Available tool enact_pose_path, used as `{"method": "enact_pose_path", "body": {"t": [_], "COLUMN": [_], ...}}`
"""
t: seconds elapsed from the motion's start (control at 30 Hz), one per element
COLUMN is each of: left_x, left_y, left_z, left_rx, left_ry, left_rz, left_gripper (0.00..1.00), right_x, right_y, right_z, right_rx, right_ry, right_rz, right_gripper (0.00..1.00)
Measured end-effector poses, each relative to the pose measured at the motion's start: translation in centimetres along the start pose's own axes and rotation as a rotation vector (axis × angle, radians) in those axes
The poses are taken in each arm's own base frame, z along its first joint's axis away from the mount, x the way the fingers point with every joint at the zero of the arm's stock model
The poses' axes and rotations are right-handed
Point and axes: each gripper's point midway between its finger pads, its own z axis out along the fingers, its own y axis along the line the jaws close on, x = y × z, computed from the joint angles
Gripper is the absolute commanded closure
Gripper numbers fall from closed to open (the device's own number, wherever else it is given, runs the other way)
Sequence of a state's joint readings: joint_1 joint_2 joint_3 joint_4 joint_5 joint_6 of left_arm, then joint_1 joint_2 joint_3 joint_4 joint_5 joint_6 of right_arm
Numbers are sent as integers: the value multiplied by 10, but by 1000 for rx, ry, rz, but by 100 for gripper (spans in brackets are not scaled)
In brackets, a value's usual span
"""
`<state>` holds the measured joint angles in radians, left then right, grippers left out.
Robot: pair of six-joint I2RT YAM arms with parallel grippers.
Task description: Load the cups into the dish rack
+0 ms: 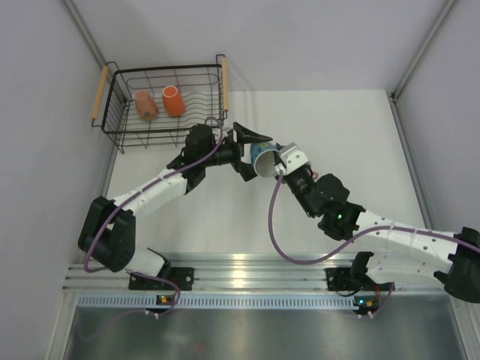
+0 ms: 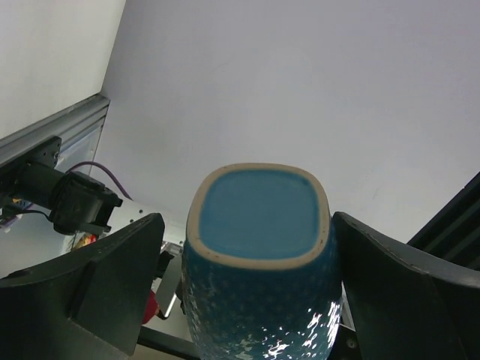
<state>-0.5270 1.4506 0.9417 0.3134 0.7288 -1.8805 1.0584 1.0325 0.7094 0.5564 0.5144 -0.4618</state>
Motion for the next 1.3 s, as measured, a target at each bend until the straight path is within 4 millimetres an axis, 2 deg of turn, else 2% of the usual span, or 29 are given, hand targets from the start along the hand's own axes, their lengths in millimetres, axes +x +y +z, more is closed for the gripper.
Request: {"method": "enact_pose_path", "body": {"t": [0.17, 0.27, 0.3, 0.33, 0.37, 0.63, 0.7, 0.73, 0.8, 0.9, 1.07, 1.3], "left_x": [7, 12, 13, 14, 14, 14, 12, 12, 11, 4, -14, -37], "left_y": [2, 3, 2, 1, 0, -1, -1, -1, 0, -7, -16, -22], "left_z": [2, 3, 3, 4, 4, 4, 4, 4, 5, 6, 6, 8], "left_rx": [-8, -13, -10, -9, -6, 26, 35, 39, 51, 91, 142, 163], "left_ry": [21, 38, 40, 41, 42, 48, 46, 46, 45, 13, -35, -78], "left_rz": [0, 4, 5, 6, 4, 2, -1, -1, 5, 5, 7, -6], "left_gripper": [1, 10, 25, 47, 99, 100, 100, 100, 100, 100, 100, 100], "right_x": [7, 12, 13, 13, 12, 11, 12, 13, 14, 10, 4, 19], "right_y": [7, 10, 10, 11, 10, 9, 10, 10, 10, 5, -1, 2], "right_z": [4, 6, 6, 6, 6, 6, 6, 6, 4, 0, -2, -6], "right_rx": [-11, -16, -17, -16, -16, -10, -11, -11, -12, 4, 24, 27], "right_ry": [20, 31, 33, 33, 31, 27, 30, 31, 31, 20, 3, 37], "right_rz": [-13, -17, -15, -14, -11, -8, -9, -9, 2, 38, 72, 74], "right_gripper": [100, 100, 100, 100, 100, 100, 92, 81, 75, 60, 55, 53]}}
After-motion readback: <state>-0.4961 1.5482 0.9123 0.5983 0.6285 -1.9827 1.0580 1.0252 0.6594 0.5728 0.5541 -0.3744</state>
